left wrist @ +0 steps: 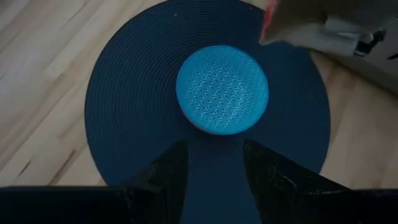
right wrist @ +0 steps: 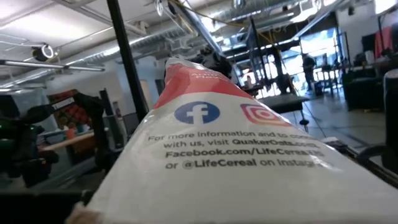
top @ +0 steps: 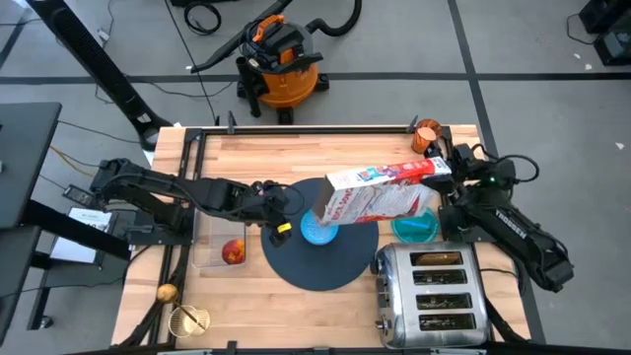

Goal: Arrange a breakfast setting
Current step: Pour the cereal from the cereal box into a blue bowl

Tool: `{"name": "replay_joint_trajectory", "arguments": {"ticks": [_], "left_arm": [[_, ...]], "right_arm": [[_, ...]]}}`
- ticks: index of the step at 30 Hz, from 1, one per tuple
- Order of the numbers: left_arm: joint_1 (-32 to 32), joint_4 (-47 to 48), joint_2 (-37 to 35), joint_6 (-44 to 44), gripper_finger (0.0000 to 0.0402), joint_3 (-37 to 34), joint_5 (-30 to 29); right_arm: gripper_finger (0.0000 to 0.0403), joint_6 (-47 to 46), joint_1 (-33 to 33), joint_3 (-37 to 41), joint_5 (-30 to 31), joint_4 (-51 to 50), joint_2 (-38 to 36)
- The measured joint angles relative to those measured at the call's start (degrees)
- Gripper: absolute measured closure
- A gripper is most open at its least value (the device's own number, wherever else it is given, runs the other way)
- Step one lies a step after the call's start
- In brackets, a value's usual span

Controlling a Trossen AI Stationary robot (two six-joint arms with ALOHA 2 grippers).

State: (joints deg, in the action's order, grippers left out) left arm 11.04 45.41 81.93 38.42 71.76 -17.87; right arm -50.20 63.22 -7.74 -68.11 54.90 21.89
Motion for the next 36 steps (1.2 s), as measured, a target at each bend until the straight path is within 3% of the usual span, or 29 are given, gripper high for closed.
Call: {"name": "replay_joint_trajectory", "arguments": {"ticks": [10, 20, 23, 30, 36], "left_arm": [[1.52, -1.09, 0.00, 0.23, 0.0244, 0.01, -0.44], [2.48, -1.03, 0.00, 0.20, 0.0244, 0.01, -1.03], [2.48, -0.93, 0.00, -0.05, 0.0244, 0.00, -1.22], [2.46, -0.92, 0.00, -0.51, 0.0244, -0.01, -1.49], [2.77, -0.95, 0.00, -0.61, 0.0244, -0.01, -1.62]], "right_arm": [[0.0173, 4.64, 1.36, -0.73, -0.09, -9.99, 0.06], [0.0173, 3.41, 1.05, -1.10, 0.43, -10.51, 0.06], [0.0173, 4.91, 1.15, -4.04, -1.39, -16.84, 0.05], [0.0173, 18.54, 2.34, -10.65, -2.32, -37.93, 0.06], [0.0173, 21.68, 2.49, -11.83, -3.65, -43.29, 0.08]]}}
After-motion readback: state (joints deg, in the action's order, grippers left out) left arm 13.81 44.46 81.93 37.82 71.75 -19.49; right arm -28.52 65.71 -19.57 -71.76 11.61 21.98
